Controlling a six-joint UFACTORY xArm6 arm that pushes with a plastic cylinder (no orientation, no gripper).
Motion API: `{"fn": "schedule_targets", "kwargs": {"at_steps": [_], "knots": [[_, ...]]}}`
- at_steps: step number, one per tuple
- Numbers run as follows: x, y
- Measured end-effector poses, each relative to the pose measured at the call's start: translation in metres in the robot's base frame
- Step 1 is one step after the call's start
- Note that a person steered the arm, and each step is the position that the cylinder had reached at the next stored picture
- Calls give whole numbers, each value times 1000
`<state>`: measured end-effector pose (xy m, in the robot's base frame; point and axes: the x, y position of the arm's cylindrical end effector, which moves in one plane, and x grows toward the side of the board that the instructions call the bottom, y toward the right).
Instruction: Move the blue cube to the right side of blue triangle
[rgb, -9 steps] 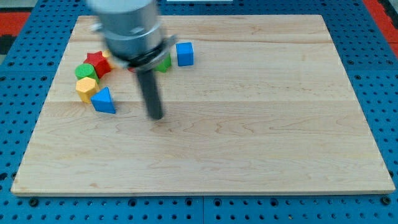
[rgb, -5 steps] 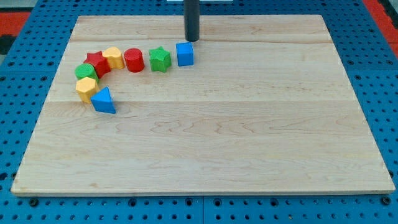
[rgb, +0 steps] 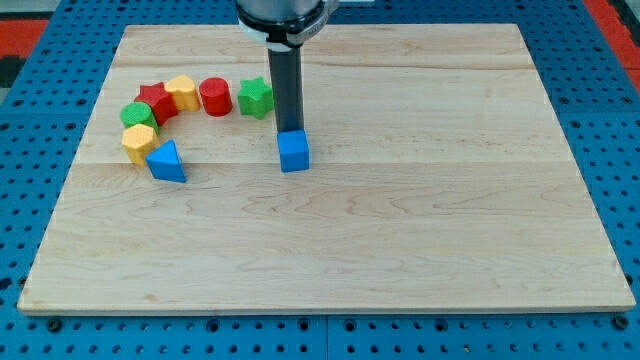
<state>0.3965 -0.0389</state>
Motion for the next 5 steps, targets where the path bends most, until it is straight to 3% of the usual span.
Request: {"fn": "schedule_targets", "kwargs": {"at_steps": [5], "knots": [[3, 1]]}}
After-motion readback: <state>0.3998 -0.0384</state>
